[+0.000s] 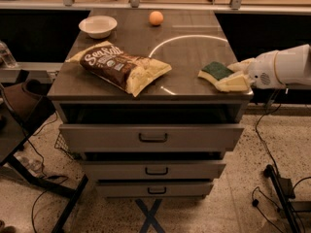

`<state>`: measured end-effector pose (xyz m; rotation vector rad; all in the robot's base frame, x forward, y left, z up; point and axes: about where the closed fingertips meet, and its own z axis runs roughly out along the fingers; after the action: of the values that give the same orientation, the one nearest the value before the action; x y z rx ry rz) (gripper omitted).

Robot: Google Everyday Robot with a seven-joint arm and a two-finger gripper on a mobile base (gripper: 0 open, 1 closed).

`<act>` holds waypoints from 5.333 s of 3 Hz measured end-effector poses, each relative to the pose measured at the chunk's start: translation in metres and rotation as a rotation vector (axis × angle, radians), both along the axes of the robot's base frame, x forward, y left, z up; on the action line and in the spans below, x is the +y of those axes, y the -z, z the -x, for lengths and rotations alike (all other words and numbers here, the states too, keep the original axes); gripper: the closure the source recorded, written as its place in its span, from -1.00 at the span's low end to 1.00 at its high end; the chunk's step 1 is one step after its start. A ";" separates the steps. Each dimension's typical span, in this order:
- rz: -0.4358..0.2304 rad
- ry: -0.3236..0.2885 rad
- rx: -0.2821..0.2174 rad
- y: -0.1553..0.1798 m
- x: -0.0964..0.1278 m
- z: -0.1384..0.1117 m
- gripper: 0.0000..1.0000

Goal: Move sponge near orange

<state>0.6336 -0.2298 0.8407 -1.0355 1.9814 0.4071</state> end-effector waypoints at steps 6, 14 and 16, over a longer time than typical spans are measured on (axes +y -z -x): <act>0.221 0.088 -0.038 -0.131 0.020 -0.073 1.00; 0.130 0.387 0.015 -0.084 0.091 -0.253 1.00; 0.075 0.473 -0.018 -0.060 0.094 -0.288 1.00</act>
Offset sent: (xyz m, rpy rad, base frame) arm 0.0004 0.0019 -0.0010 0.0008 0.0016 0.0031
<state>0.9218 -0.1362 0.9006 -0.5800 2.1555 0.0656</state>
